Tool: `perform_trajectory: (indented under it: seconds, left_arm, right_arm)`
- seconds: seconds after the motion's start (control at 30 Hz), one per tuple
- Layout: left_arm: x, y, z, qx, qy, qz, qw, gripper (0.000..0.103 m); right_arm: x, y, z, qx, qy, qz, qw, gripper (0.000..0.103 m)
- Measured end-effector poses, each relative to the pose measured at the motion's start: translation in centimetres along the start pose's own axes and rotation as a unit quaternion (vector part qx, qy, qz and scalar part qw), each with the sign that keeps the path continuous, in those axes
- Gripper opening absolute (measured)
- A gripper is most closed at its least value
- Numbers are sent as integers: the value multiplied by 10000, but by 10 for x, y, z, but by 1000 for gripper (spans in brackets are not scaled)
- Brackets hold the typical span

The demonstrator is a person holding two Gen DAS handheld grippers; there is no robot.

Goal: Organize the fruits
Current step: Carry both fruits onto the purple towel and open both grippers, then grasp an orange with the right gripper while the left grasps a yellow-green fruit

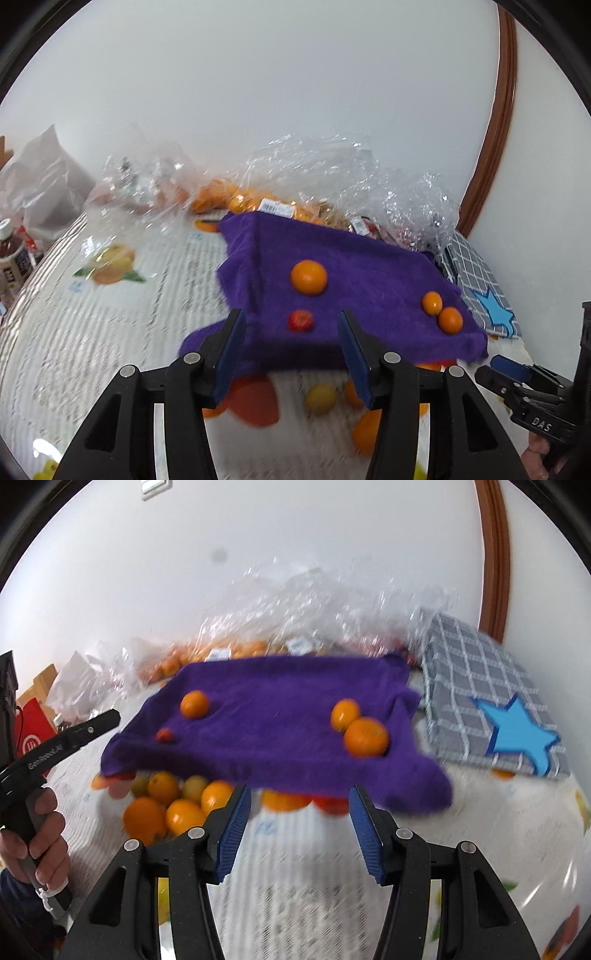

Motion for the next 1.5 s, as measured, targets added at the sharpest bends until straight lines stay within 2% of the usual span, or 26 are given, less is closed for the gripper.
perform_trajectory:
  seconds: [0.1,0.27,0.47,0.53,0.6,0.77,0.9,0.93,1.13,1.23,1.4,1.5]
  left_arm:
    - [7,-7,10,-26,60,84,9999,50]
    - [16,-15,25,25,223,148,9996,51]
    - [20,-15,37,201,219,180,9994,51]
    - [19,-15,38,207,242,188,9993,51]
    - [18,-15,37,188,286,203,9992,51]
    - [13,-18,31,73,312,270,9991,51]
    - [8,-21,26,-78,366,328,9988,51]
    - [8,-21,26,-95,360,349,9987,51]
    - [3,-23,31,109,234,501,9984,51]
    - [0,-24,31,146,127,578,9981,51]
    - [-3,-30,13,-208,-71,701,9973,51]
    - [-7,-34,4,-329,-261,843,9956,51]
  right_arm:
    - [-2,-13,14,35,132,130,9998,46]
    - [-7,-15,35,60,356,192,9992,46]
    - [-30,-5,49,253,557,346,9975,46]
    - [-41,-1,47,276,518,459,9972,46]
    - [-51,-1,45,192,642,641,9957,44]
    - [-59,0,33,-125,1060,775,9913,45]
    - [-65,-2,28,-368,1453,868,9849,34]
    - [-64,-2,27,-424,1545,881,9832,35]
    - [-42,5,13,-418,1226,467,9905,35]
    - [-28,4,-5,-298,780,329,9960,35]
    - [-30,-10,-27,-171,279,589,9977,35]
    - [-37,-15,-28,-153,325,667,9971,35]
Point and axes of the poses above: each gripper's, at about its wrist camera, not at the fingertips, and x roughly against the way its jaws point, z to its left, y to its top, the point moved 5 cm from there along -x, roughly the way its jaws point, and after that the axes turned 5 degrees about y, right-handed, at the moved point
